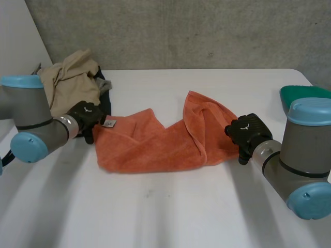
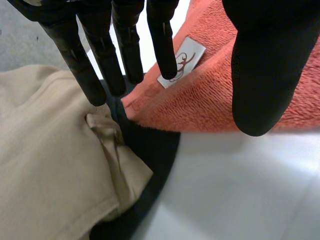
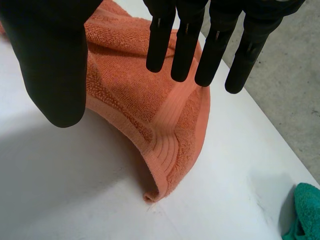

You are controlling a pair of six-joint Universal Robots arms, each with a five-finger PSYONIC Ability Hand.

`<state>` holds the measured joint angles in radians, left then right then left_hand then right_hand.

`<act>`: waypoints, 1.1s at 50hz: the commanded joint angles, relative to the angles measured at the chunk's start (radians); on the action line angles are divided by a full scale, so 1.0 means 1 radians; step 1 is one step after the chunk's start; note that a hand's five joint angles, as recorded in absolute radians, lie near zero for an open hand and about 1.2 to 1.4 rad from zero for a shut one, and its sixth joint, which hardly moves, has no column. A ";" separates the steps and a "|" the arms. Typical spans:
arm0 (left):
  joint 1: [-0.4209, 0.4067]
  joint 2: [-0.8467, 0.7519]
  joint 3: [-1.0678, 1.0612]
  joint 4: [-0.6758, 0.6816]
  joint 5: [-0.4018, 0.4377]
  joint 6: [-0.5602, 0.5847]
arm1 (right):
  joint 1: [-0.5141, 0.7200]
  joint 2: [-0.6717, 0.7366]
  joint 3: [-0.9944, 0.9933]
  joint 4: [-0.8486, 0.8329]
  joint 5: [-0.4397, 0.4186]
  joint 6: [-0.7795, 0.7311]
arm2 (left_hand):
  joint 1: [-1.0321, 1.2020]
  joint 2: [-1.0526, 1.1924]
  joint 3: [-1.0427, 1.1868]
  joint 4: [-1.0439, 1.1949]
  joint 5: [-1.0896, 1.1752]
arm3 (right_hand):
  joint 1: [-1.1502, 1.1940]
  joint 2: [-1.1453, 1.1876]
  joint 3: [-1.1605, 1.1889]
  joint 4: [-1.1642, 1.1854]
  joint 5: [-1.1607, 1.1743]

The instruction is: Fold the laundry.

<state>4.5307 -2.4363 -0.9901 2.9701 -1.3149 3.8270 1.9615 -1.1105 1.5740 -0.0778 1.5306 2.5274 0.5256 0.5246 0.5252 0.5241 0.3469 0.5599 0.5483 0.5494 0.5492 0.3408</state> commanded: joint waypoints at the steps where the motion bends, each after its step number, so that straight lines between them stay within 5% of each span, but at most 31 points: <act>1: -0.007 -0.047 0.014 0.060 -0.001 0.009 | -0.003 0.008 0.001 0.000 0.002 -0.016 | -0.004 -0.003 -0.003 -0.002 0.000 | 0.020 0.031 0.030 0.030 0.064; 6: -0.005 -0.072 0.030 0.061 -0.003 0.016 | -0.004 0.009 0.000 -0.002 0.002 -0.019 | 0.069 0.070 0.069 0.070 0.073 | 0.020 0.031 0.030 0.030 0.064; 8: -0.007 -0.076 0.033 0.061 -0.006 0.016 | -0.004 0.009 0.000 -0.003 0.002 -0.019 | 0.283 0.284 0.283 0.284 0.287 | 0.020 0.031 0.030 0.030 0.064; 10: -0.012 -0.075 0.033 0.066 -0.012 0.022 | -0.004 0.009 0.000 -0.007 0.003 -0.019 | 0.848 0.849 0.849 0.850 0.853 | 0.020 0.031 0.030 0.030 0.064; 11: -0.015 -0.072 0.033 0.069 -0.017 0.025 | -0.006 0.008 -0.002 -0.007 0.003 -0.018 | 0.870 0.871 0.871 0.872 0.875 | 0.023 0.034 0.033 0.033 0.067; 18: -0.038 0.107 -0.042 0.158 -0.132 -0.018 | -0.019 -0.026 -0.009 0.006 0.000 -0.013 | 0.871 0.872 0.871 0.872 0.875 | 0.020 0.031 0.030 0.030 0.064; 27: -0.091 0.465 -0.284 0.265 -0.098 -0.101 | -0.062 -0.080 -0.133 0.222 -0.108 -0.055 | 0.871 0.872 0.871 0.872 0.875 | -0.285 -0.273 -0.274 -0.274 -0.240; 37: -0.177 0.804 -0.469 0.320 -0.047 -0.043 | 0.042 0.115 -0.511 0.374 -0.368 -0.136 | 0.871 0.872 0.871 0.872 0.875 | -0.385 -0.374 -0.375 -0.375 -0.341; 50: -0.245 0.970 -0.492 0.310 -0.043 -0.027 | 0.226 0.411 -0.762 0.291 -0.324 0.054 | 0.871 0.872 0.871 0.872 0.875 | -0.385 -0.374 -0.375 -0.375 -0.341; 51: -0.240 0.968 -0.487 0.313 -0.043 -0.020 | 0.234 0.438 -0.793 0.268 -0.290 0.079 | 0.871 0.872 0.871 0.872 0.875 | -0.294 -0.282 -0.283 -0.283 -0.249; 55: -0.222 0.929 -0.463 0.326 -0.047 0.008 | 0.237 0.472 -0.885 0.207 -0.196 0.152 | 0.871 0.872 0.871 0.872 0.875 | 0.834 0.846 0.845 0.845 0.879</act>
<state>4.2879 -1.4654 -1.4807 3.2793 -1.3590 3.8011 2.1805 -0.7156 0.8096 0.2170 1.2041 2.5724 1.1575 1.1917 1.1901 1.2007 0.9613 0.3831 0.3696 0.3515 0.3500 0.1877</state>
